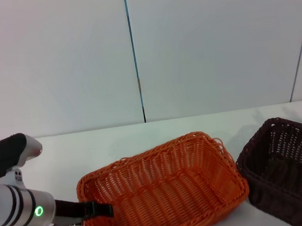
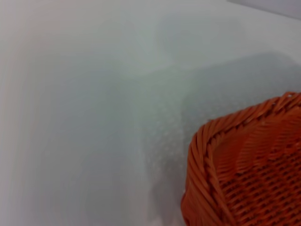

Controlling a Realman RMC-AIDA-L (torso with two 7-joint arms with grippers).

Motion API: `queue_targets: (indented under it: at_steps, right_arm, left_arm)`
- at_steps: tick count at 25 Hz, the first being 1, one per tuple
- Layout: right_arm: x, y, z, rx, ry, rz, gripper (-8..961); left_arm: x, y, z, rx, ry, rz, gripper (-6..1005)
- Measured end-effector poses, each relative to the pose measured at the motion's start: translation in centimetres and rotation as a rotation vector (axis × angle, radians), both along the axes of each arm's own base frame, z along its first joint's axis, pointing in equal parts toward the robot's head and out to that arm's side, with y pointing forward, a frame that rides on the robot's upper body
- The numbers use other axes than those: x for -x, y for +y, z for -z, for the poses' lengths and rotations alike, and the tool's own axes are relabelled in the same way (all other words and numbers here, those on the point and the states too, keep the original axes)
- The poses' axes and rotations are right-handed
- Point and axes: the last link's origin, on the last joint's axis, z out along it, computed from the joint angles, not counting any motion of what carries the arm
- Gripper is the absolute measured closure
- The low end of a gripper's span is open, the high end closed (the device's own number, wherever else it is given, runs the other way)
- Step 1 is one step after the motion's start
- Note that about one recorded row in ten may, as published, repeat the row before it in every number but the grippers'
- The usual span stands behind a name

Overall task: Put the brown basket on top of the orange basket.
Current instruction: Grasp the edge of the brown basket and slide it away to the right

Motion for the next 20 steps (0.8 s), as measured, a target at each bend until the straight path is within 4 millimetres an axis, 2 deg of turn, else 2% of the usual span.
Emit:
queue_targets:
  at_steps: [3,14,20]
  right_arm:
    - [-0.1,0.0,0.0,-0.001,0.0,0.001,195]
    - [0.0,0.0,-0.1,-0.003,0.0,0.001,195]
    - [0.0,0.0,-0.1,-0.003,0.0,0.001,195]
  left_arm:
    - [-0.1,0.1,-0.2,-0.008,0.002,0.005,133]
    - [-0.2,0.3,-1.3,-0.026,0.015,0.02,134]
    - [-1.4,0.9,-3.1,-0.063,0.029,0.069,135]
